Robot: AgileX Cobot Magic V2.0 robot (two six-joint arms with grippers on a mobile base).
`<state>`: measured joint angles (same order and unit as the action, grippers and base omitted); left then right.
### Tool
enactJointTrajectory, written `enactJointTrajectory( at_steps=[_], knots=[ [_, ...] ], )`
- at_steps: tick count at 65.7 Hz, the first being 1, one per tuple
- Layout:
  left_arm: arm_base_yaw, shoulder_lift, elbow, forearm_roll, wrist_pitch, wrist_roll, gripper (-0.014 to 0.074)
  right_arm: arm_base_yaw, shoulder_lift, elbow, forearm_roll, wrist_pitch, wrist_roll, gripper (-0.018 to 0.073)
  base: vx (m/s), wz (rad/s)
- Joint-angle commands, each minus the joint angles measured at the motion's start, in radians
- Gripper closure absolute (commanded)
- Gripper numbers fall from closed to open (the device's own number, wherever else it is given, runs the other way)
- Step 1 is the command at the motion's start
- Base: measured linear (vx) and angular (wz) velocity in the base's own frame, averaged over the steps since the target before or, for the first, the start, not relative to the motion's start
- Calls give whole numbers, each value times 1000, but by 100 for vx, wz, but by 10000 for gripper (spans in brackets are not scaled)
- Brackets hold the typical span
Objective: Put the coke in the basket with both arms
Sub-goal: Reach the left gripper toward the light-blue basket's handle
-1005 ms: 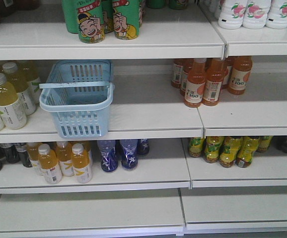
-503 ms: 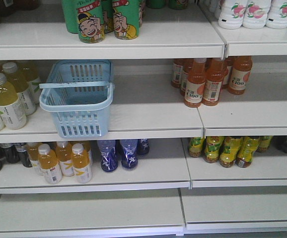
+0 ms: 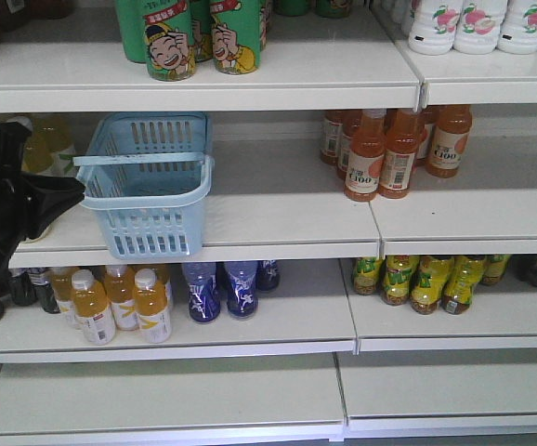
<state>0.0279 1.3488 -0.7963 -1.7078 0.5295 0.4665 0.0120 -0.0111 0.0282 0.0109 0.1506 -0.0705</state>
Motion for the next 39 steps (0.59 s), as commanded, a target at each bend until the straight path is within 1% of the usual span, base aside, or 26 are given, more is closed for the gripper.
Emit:
enactJointTrajectory(
  at_steps=[1, 5, 11, 16, 23, 32, 39],
  knots=[
    [-6, 41, -89, -81, 56, 14, 555, 1, -13, 8, -3, -74, -2, 569, 0, 0],
    [-6, 78, -126, -81, 71, 15, 531, 1, -13, 8, -3, -75, -2, 569, 0, 0],
    [-6, 130, -177, -81, 96, 15, 473, 1, -13, 8, -3, -75, -2, 569, 0, 0],
    [-6, 167, -204, -81, 96, 15, 403, 1, -13, 8, -3, -75, -2, 569, 0, 0],
    [-6, 213, -221, -81, 91, 15, 282, 1, -13, 8, -3, -75, -2, 569, 0, 0],
    [-6, 258, -224, -81, 103, 13, 159, 1, -13, 8, -3, -75, -2, 569, 0, 0],
    [-6, 289, -238, -80, 134, 14, 127, 1, -13, 8, -3, -75, -2, 569, 0, 0]
  ],
)
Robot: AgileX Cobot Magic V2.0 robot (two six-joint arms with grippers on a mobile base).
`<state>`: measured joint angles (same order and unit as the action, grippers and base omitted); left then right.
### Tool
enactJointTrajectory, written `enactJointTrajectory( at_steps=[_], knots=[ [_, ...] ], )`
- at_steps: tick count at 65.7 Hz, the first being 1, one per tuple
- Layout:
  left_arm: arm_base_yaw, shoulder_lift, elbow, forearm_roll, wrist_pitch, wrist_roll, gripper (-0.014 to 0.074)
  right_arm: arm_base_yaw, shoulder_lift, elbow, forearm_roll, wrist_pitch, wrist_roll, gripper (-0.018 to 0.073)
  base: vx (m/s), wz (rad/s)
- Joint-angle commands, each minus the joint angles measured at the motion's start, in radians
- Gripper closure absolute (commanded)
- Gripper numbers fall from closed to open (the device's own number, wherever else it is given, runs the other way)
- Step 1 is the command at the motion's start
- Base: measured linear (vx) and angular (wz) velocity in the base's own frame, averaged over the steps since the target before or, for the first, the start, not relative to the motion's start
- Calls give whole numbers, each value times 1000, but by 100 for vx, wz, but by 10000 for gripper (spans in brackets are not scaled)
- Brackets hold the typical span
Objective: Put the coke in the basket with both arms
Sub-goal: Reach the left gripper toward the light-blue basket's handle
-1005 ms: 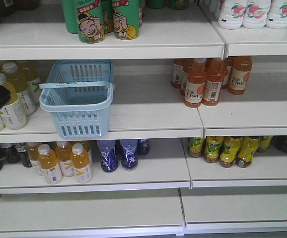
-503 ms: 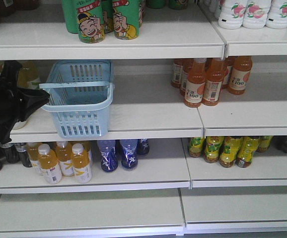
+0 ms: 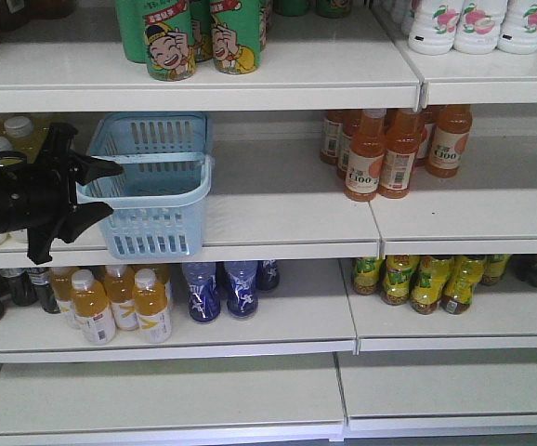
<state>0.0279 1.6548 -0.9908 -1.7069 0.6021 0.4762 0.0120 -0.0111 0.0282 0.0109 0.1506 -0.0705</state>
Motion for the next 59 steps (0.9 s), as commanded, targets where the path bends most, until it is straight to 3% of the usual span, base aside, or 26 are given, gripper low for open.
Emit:
enactJointTrajectory(
  at_steps=[1, 36, 59],
  knots=[
    [-6, -13, -46, -81, 66, 6, 127, 1, -13, 8, -3, -75, -2, 569, 0, 0],
    [-6, 146, -257, -81, 16, -5, 127, 1, -13, 8, -3, -77, -2, 569, 0, 0],
    [-6, 254, -353, -81, -25, -55, 127, 1, -13, 8, -3, -77, -2, 569, 0, 0]
  ],
)
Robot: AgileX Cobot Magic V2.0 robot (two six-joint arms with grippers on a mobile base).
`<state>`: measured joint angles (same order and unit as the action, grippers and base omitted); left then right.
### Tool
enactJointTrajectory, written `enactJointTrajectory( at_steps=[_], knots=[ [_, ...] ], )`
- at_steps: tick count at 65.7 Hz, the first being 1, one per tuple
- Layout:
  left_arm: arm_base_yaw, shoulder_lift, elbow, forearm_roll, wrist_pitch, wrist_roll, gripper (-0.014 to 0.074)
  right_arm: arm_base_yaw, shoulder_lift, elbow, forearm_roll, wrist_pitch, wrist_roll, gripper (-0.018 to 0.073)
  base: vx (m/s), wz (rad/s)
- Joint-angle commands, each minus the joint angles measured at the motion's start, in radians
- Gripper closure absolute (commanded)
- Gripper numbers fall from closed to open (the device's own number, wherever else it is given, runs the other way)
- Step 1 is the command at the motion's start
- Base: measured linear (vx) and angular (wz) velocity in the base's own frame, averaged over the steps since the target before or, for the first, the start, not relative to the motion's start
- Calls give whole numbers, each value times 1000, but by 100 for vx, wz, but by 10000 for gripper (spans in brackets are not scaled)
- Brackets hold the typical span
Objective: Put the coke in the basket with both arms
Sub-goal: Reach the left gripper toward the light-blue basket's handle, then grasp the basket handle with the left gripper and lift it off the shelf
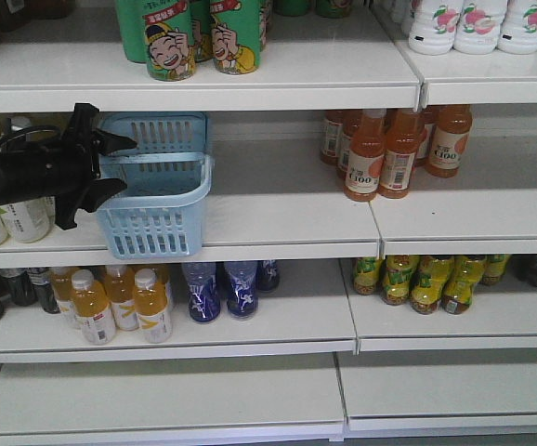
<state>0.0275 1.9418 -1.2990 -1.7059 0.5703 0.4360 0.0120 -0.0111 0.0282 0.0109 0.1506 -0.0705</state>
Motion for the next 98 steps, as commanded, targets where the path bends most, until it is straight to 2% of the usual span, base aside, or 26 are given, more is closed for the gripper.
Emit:
enactJointTrajectory(
  at_steps=[1, 18, 26, 33, 51, 63, 73, 90, 98],
  knots=[
    [-6, -29, -48, -82, 4, -15, 127, 1, -13, 8, -3, -77, -2, 569, 0, 0],
    [-6, 34, -127, -82, -5, -15, 129, 1, -13, 8, -3, -77, -2, 569, 0, 0],
    [-6, 53, -147, -82, -13, -15, 157, 1, -13, 8, -3, -77, -2, 569, 0, 0],
    [-6, 56, -148, -82, -14, -15, 230, 1, -13, 8, -3, -75, -2, 569, 0, 0],
    [-6, 56, -148, -78, 33, 2, 607, 1, -13, 8, -3, -74, -2, 569, 0, 0],
    [-6, 55, -145, -76, 154, 45, 603, 1, -13, 8, -3, -74, -2, 569, 0, 0],
    [-6, 51, -145, -3, 289, 45, 603, 1, -13, 8, -3, -74, -2, 569, 0, 0],
    [-23, 6, -144, 260, 501, 1, 603, 1, -13, 8, -3, -74, -2, 569, 0, 0],
    [-37, -50, -144, 326, 539, -18, 603, 1, -13, 8, -3, -74, -2, 569, 0, 0]
  ],
)
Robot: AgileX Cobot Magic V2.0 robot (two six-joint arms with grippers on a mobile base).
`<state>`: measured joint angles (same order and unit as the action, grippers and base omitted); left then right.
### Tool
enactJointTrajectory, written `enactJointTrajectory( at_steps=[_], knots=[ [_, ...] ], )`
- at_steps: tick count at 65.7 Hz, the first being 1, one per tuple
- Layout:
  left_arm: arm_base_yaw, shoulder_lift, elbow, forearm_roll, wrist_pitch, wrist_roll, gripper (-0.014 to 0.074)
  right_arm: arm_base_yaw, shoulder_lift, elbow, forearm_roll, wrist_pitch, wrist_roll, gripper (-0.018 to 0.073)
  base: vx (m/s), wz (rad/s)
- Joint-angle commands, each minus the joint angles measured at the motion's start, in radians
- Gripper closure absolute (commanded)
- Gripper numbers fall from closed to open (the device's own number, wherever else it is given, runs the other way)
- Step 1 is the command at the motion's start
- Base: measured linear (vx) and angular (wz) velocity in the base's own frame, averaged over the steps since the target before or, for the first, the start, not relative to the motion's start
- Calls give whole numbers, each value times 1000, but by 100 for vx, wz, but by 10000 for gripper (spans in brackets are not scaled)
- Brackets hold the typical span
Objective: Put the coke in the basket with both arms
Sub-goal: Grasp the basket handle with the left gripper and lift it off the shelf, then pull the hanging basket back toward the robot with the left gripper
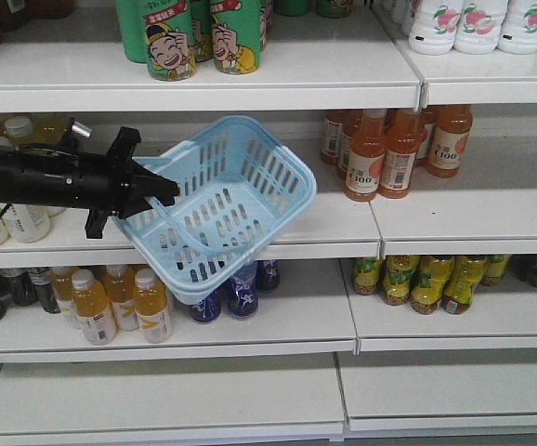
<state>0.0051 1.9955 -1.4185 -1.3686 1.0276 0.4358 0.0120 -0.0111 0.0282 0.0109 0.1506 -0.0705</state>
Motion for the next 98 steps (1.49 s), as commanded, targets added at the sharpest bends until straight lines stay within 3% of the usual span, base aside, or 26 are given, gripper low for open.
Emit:
enactJointTrajectory(
  at_steps=[1, 15, 24, 30, 53, 67, 75, 90, 98],
  knots=[
    [-15, -114, -25, -7, 87, -18, 603, 1, -13, 8, -3, -74, -2, 569, 0, 0],
    [-41, -232, -25, 65, 219, -18, 603, 1, -13, 8, -3, -78, -2, 569, 0, 0],
    [-85, -322, -25, 183, 222, -36, 603, 1, -13, 8, -3, -78, -2, 569, 0, 0],
    [-129, -365, -25, 221, 222, -65, 603, 1, -13, 8, -3, -78, -2, 569, 0, 0],
    [-361, -475, 82, 213, 213, -62, 603, 1, -13, 8, -3, -78, -2, 569, 0, 0],
    [-406, -545, 234, 209, 117, -49, 603, 1, -13, 8, -3, -78, -2, 569, 0, 0],
    [-406, -597, 338, 144, 53, -25, 603, 1, -13, 8, -3, -76, -2, 569, 0, 0],
    [-405, -674, 410, -105, 50, 115, 603, 1, -13, 8, -3, -77, -2, 569, 0, 0],
    [-405, -685, 409, -158, 87, 121, 603, 1, -13, 8, -3, -77, -2, 569, 0, 0]
  ],
)
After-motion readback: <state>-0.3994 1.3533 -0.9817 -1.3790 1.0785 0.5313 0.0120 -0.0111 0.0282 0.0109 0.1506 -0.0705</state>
